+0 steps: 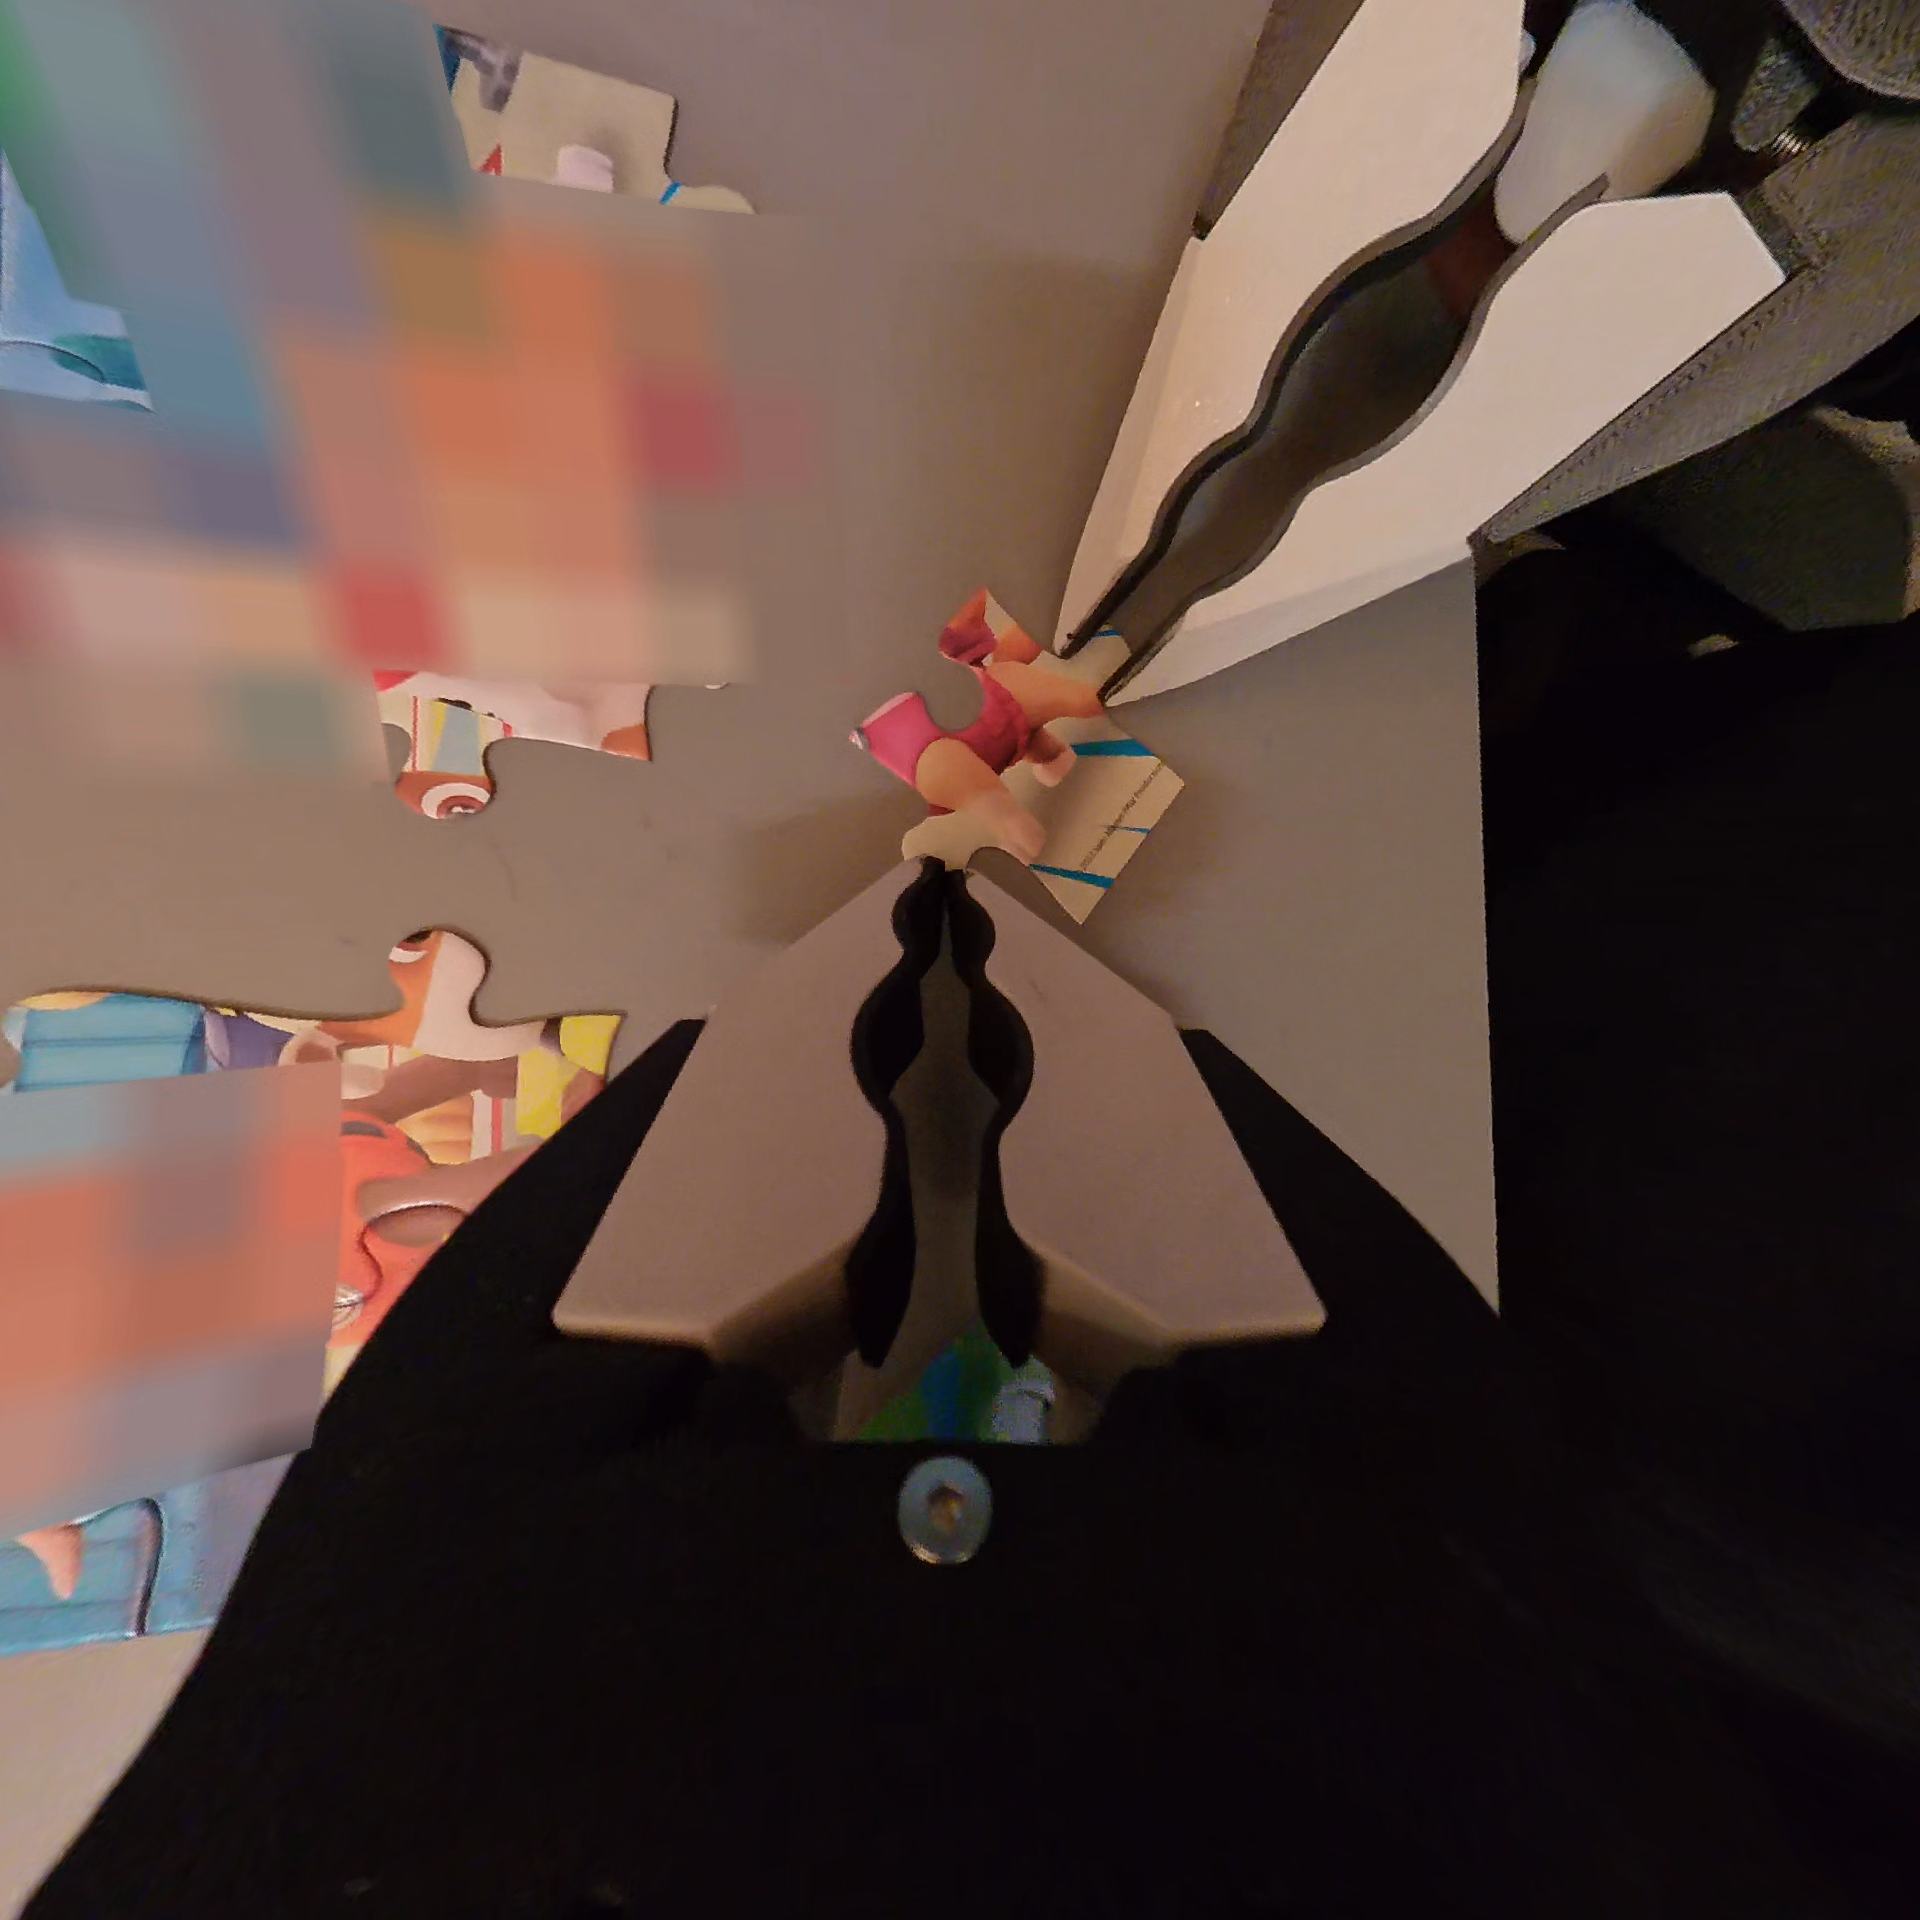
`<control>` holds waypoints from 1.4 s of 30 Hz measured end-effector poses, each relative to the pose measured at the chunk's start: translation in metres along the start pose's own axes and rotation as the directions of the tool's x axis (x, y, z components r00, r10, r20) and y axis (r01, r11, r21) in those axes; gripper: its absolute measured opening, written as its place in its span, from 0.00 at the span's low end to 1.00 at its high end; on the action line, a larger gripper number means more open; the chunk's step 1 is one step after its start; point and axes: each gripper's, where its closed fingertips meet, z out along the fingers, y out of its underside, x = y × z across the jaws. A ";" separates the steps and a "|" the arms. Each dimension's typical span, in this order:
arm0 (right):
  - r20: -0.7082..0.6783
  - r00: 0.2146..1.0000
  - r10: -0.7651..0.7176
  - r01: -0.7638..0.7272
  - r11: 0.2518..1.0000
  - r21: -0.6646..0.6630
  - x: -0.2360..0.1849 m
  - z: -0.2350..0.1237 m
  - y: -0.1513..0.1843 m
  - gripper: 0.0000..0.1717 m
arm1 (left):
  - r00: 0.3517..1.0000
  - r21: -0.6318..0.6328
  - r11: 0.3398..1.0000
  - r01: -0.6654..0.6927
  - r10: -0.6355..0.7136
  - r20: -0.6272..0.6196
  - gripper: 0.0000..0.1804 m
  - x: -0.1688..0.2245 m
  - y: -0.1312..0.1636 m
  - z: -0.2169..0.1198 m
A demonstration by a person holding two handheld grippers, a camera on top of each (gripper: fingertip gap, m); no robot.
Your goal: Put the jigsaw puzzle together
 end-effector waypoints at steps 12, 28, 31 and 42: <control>0.027 0.999 -0.036 0.036 0.999 0.007 0.002 -0.006 -0.007 0.00 | 0.999 0.038 0.999 0.008 -0.007 -0.042 0.08 -0.002 -0.004 -0.006; 0.133 0.987 -0.086 0.087 0.996 -0.002 0.032 -0.002 0.000 0.07 | 0.994 0.018 0.994 -0.106 0.107 -0.024 0.05 -0.005 -0.010 0.007; 0.120 0.982 -0.149 0.152 0.988 -0.018 0.029 -0.001 -0.001 0.06 | 0.993 0.018 0.993 -0.117 0.118 -0.017 0.05 -0.004 -0.011 0.008; 0.096 0.985 -0.145 0.146 0.989 -0.002 0.029 -0.003 -0.001 0.00 | 0.991 0.018 0.991 -0.130 0.131 -0.023 0.04 -0.003 -0.011 0.008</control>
